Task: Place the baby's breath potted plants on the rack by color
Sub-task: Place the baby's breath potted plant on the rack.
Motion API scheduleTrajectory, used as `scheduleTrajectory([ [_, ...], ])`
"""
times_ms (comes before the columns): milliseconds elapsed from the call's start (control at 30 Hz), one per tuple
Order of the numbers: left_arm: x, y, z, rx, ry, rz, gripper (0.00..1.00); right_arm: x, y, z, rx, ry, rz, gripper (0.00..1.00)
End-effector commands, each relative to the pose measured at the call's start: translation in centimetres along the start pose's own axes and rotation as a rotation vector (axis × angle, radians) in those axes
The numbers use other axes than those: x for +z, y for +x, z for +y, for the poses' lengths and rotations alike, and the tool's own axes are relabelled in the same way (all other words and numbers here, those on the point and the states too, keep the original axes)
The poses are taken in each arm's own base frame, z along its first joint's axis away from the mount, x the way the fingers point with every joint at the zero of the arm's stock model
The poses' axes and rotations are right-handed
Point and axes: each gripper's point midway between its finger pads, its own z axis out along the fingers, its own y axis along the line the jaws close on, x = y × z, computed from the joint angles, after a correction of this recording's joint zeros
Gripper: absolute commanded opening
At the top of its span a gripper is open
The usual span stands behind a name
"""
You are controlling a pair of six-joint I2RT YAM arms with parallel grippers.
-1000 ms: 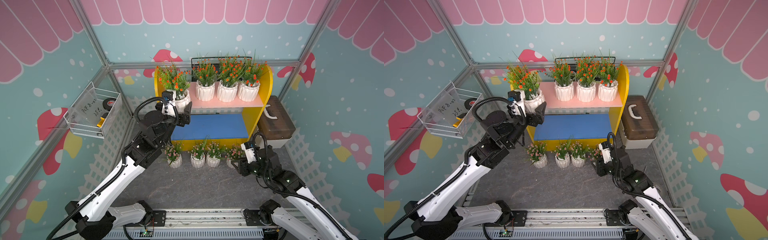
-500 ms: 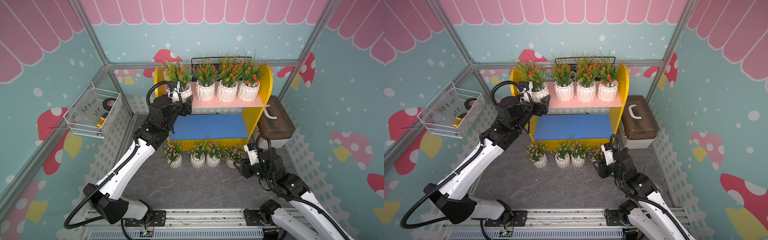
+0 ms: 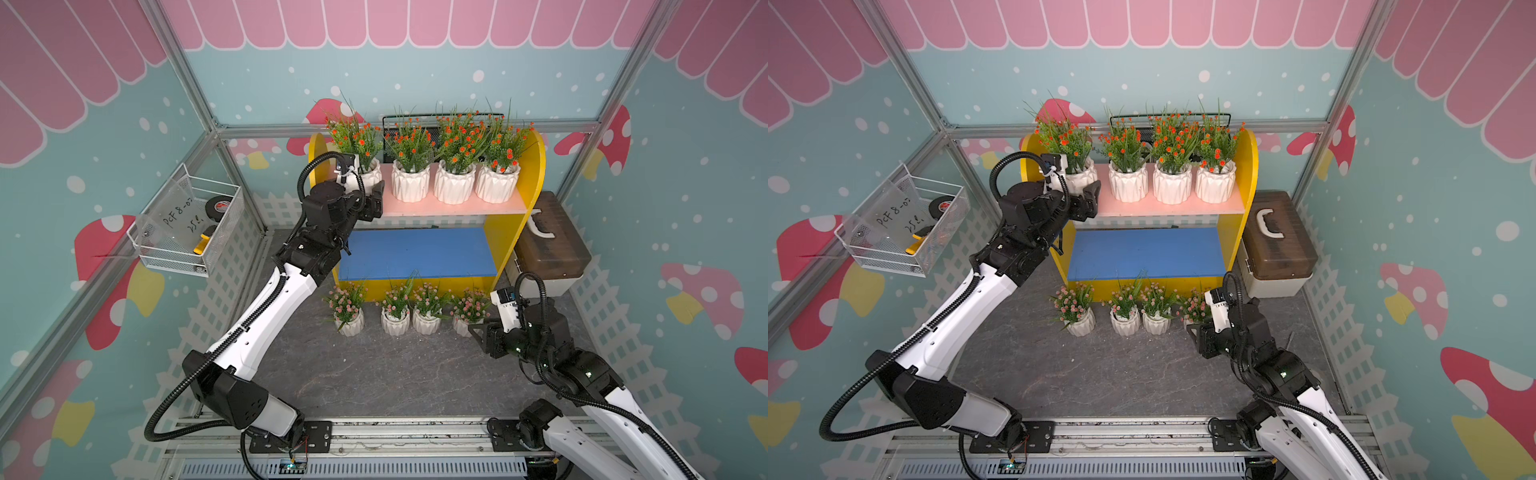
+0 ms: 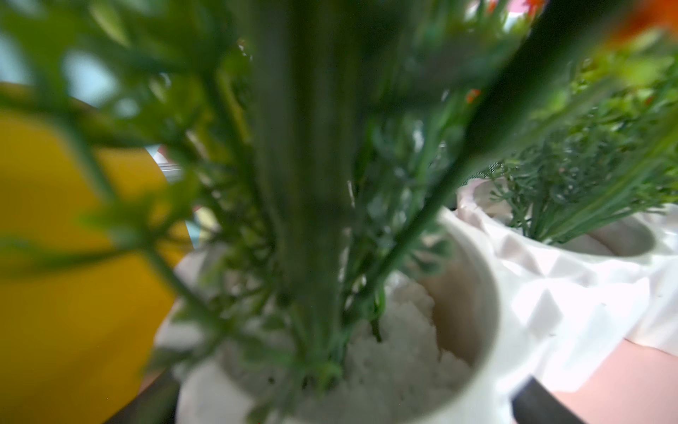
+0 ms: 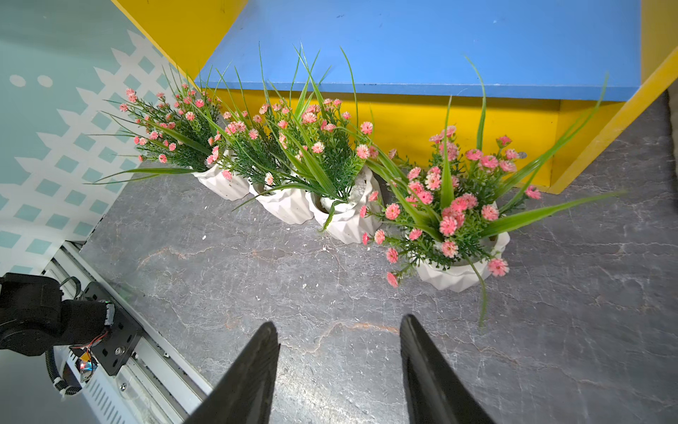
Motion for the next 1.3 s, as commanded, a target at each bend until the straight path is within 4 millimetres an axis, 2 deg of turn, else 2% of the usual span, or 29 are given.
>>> scheduleTrajectory([
  [0, -0.6, -4.9, 0.0, -0.024, 0.023, -0.148, 0.74, -0.2, 0.4, -0.5, 0.013, 0.019, 0.0, 0.53],
  [367, 0.4, -4.3, 0.3, -0.01, 0.004, -0.132, 0.78, -0.1, 0.7, -0.8, 0.013, 0.032, 0.0, 0.55],
  [833, 0.9, -3.5, 0.7, -0.002, -0.012, -0.103, 0.97, 0.0, 0.7, -1.0, 0.016, 0.04, 0.0, 0.59],
  [1067, 0.0, -4.0, 0.9, 0.0, -0.014, -0.11, 0.99, -0.1, 0.6, -1.5, 0.025, 0.07, -0.013, 0.62],
  [1267, -2.1, -4.4, 1.3, 0.0, -0.011, -0.105, 0.99, -0.9, 0.0, -2.7, 0.045, 0.141, -0.051, 0.64],
])
